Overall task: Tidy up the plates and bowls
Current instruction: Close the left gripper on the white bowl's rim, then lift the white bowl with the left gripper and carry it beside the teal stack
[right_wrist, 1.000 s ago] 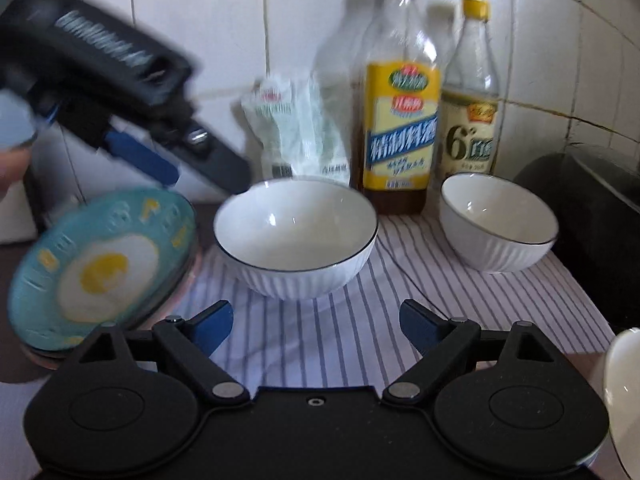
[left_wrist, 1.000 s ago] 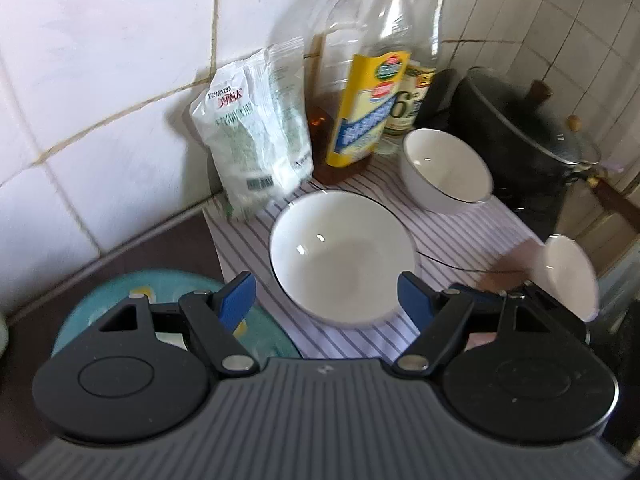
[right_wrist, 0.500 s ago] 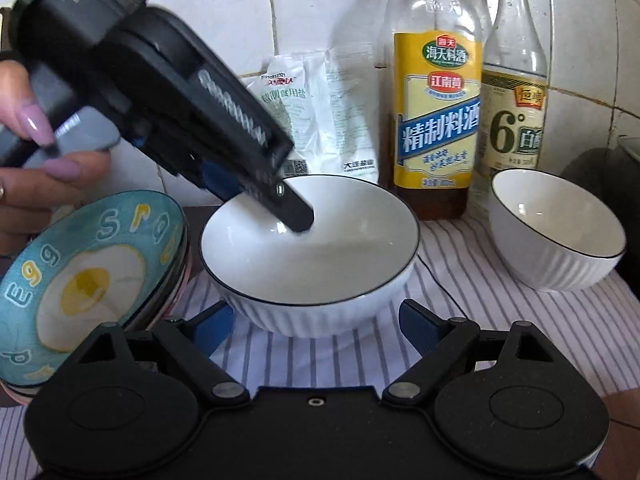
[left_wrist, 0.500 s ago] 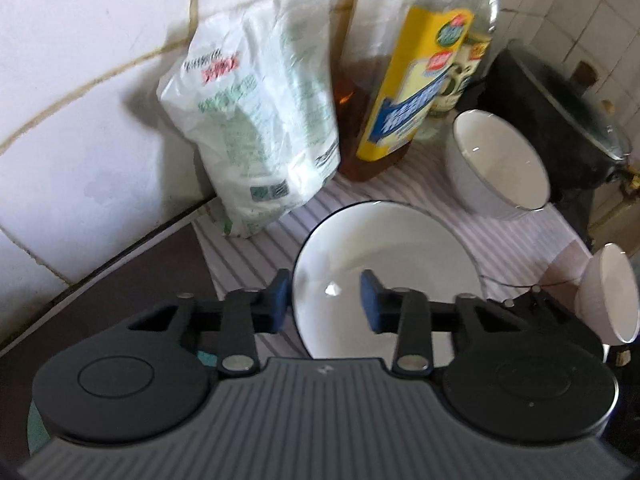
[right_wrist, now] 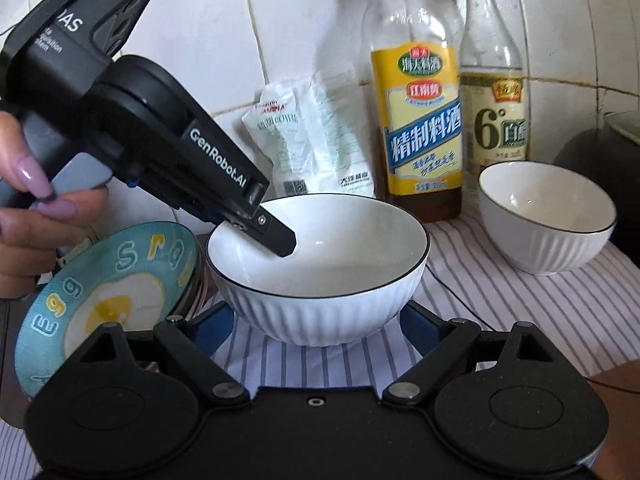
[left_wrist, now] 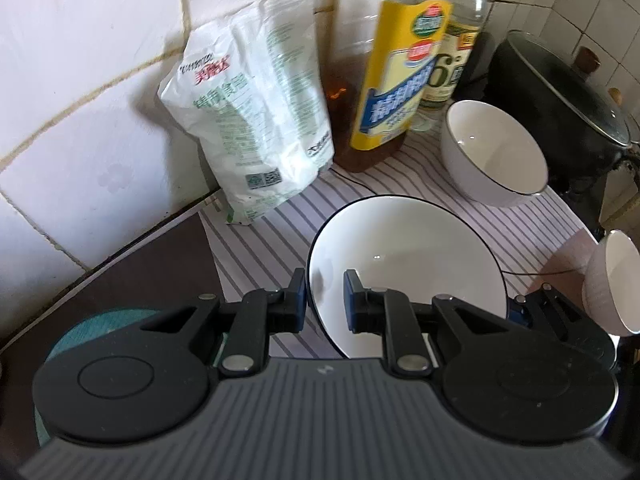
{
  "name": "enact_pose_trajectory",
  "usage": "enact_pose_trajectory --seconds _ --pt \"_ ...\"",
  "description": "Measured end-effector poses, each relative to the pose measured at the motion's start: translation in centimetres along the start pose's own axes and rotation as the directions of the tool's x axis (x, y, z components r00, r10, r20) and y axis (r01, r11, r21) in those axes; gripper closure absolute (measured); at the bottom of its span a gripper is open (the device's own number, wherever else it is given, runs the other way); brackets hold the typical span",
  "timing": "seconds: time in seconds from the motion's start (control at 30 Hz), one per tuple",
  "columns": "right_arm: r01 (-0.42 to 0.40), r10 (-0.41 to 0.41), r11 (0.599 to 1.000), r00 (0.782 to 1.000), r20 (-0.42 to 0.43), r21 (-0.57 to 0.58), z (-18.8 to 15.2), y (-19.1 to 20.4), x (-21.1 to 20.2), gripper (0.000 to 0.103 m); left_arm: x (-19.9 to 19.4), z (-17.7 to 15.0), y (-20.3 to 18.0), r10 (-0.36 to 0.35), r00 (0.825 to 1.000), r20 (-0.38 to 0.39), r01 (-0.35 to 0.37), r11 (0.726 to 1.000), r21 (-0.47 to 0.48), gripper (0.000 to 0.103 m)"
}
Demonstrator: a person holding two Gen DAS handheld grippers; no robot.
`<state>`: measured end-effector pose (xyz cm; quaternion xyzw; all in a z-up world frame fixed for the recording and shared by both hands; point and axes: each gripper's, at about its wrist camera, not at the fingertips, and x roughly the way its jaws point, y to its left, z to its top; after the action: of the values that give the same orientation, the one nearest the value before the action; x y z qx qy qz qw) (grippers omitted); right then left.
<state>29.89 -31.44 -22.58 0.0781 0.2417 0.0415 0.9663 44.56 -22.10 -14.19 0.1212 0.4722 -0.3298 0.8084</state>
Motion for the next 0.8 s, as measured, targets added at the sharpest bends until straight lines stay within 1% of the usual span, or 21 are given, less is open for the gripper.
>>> enact_pose_trajectory --seconds 0.23,0.57,0.63,0.8 --pt "0.015 -0.015 1.0 0.999 0.035 -0.023 0.2 0.5 -3.1 0.01 -3.2 -0.7 -1.7 -0.007 1.0 0.03 0.006 1.0 0.022 0.086" --pt "0.006 0.001 0.997 0.995 0.099 -0.072 0.6 2.3 -9.1 0.01 -8.9 -2.9 -3.3 -0.023 0.997 0.07 0.02 0.999 0.033 0.086" --pt "-0.005 0.013 0.997 0.994 0.108 -0.078 0.7 2.7 -10.2 0.01 -10.2 -3.5 -3.2 -0.031 0.997 0.073 0.03 0.999 0.02 0.086" --pt "-0.045 0.057 0.993 0.992 0.11 -0.108 0.7 3.8 -12.2 0.01 -12.1 -5.8 -3.3 -0.01 0.998 0.069 0.01 1.0 0.009 0.086"
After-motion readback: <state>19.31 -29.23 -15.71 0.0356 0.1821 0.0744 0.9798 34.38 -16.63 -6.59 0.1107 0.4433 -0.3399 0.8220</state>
